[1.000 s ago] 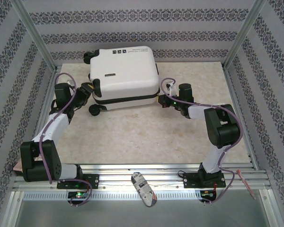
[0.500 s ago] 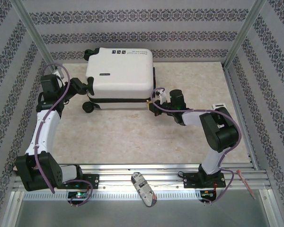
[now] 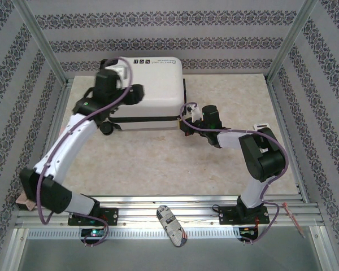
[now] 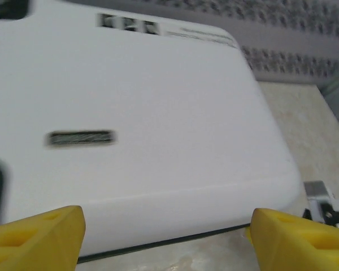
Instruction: Pack the luggage
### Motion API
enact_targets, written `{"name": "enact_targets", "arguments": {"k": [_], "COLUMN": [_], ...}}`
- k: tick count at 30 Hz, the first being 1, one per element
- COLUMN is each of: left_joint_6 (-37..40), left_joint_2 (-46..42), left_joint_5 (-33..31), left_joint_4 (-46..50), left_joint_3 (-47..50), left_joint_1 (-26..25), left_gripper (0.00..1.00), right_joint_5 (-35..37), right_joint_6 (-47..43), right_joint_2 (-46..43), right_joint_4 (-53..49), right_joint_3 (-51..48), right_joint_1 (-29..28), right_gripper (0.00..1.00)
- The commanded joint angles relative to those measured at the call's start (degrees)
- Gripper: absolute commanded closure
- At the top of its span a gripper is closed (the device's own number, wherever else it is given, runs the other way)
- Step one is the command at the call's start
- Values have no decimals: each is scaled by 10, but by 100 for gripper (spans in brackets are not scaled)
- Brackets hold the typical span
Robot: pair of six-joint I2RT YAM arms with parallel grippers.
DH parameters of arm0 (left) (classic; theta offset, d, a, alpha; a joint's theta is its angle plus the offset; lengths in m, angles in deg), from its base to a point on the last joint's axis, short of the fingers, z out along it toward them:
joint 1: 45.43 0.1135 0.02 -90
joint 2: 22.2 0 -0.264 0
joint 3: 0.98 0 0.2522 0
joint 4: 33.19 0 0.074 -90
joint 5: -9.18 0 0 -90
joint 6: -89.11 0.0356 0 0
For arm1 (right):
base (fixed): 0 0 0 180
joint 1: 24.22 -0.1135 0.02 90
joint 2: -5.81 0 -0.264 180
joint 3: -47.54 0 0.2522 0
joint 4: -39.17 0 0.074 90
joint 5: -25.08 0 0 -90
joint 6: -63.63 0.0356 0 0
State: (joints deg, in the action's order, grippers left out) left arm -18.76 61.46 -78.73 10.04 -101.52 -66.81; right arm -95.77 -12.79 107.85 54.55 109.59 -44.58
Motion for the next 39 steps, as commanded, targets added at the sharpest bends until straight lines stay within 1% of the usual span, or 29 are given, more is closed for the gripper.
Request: {"name": "enact_targets", "arguments": {"k": [1, 5, 8, 12, 14, 19, 25, 31, 35, 37, 39], "left_joint_6": [66, 74, 78, 78, 74, 64, 52, 53, 56, 60, 55], "left_joint_2": [77, 181, 262, 366, 413, 507, 529, 542, 543, 544, 543], "left_joint_5": [-119, -137, -160, -185, -187, -209, -214, -266, -274, -272, -271], "left_joint_4": [78, 119, 163, 223, 247, 304, 295, 314, 328, 332, 340], "left_joint_3": [-77, -202, -309, -446, -515, -652, -654, -652, -633, -621, -611], "left_joint_1": [-62, -109, -131, -144, -149, -154, -158, -168, -174, -175, -175], "left_gripper": [21, 18, 15, 12, 11, 10, 10, 11, 12, 13, 18], "right_joint_5": [2, -1, -5, -7, -9, -11, -9, -5, 1, 6, 12], "right_joint_6": [13, 13, 13, 14, 14, 14, 13, 12, 11, 10, 10], "right_joint_2": [-12, -16, -16, -16, -14, -16, -17, -19, -22, -24, -28], "right_joint_4": [29, 29, 30, 31, 31, 29, 26, 24, 24, 25, 29], "right_joint_3": [10, 7, 6, 6, 6, 7, 7, 5, 1, -3, -9], "right_joint_1": [6, 2, -1, -5, -6, -7, -11, -14, -21, -26, -31], "right_gripper": [100, 100, 100, 100, 100, 100, 100, 100, 100, 100, 100]}}
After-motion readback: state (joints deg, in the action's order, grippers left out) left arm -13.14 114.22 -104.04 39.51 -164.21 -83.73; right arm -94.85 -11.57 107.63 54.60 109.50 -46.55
